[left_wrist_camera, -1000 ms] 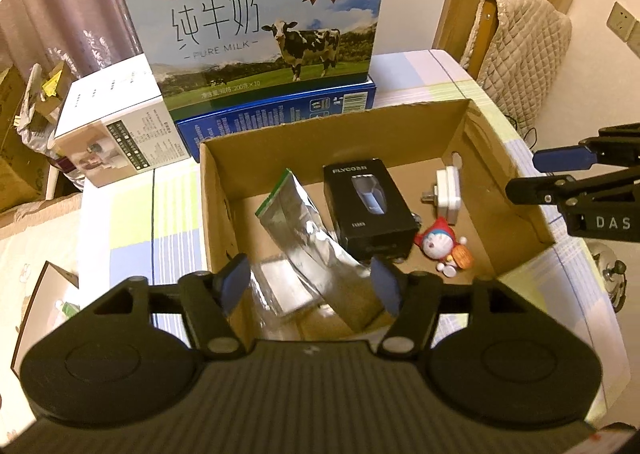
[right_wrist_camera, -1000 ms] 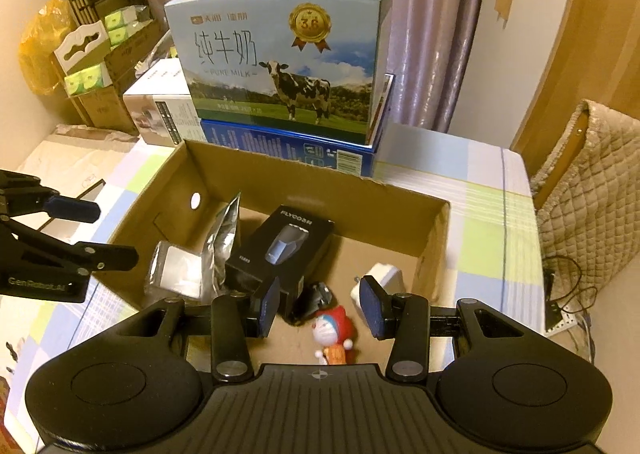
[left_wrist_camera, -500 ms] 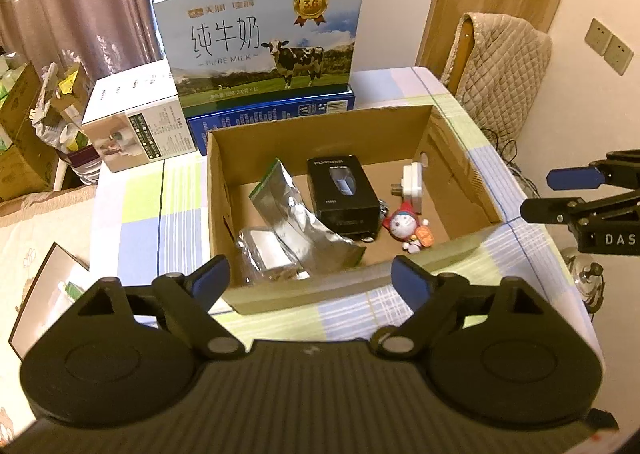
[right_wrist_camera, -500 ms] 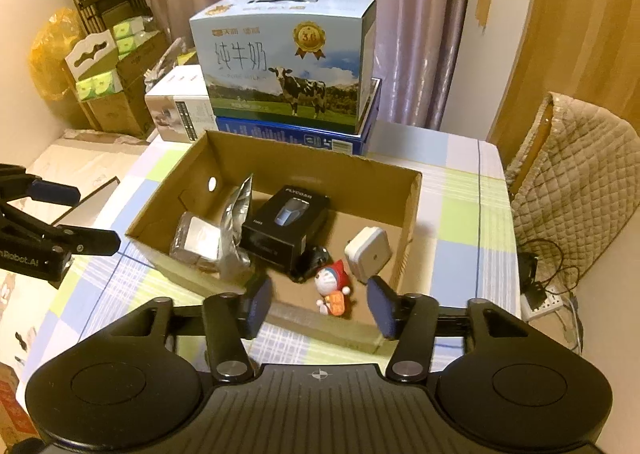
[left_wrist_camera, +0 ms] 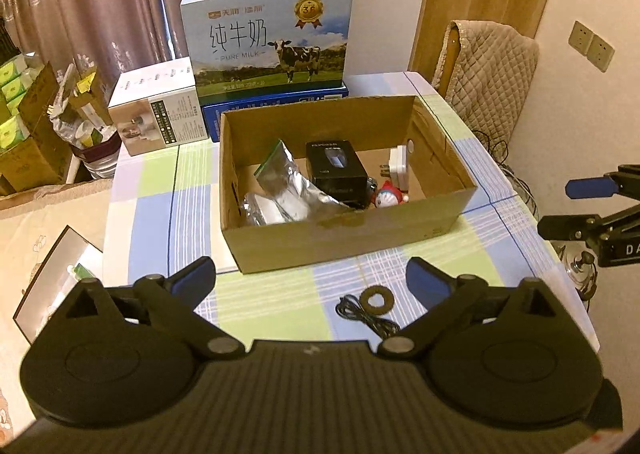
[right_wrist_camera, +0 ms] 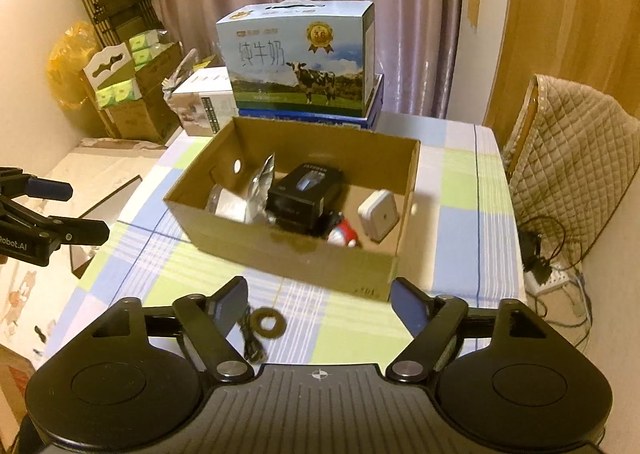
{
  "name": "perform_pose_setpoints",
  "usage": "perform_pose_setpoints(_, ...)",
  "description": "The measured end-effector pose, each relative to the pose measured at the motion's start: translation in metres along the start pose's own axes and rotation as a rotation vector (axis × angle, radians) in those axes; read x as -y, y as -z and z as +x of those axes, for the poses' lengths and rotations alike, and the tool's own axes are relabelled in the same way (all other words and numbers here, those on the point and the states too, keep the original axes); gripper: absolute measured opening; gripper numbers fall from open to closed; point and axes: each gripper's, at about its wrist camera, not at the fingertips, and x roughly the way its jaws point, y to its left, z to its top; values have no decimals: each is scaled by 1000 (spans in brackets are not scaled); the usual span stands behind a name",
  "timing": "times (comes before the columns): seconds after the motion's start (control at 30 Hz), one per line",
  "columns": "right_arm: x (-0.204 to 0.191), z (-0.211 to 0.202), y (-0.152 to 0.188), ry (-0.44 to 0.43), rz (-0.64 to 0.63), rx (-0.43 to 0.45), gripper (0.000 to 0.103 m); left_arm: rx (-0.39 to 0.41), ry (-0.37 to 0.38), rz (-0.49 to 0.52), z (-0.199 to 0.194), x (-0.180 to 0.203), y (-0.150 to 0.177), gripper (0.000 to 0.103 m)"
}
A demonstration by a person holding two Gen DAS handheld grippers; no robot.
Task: Organize objects
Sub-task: 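Withdraw both open tools up and back from the cardboard box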
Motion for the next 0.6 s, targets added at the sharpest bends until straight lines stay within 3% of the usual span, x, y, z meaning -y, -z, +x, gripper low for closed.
perform_pose_setpoints(0.6,-17,-29,117,28,73,4,79,41,-27,-17,-30,31,106,102)
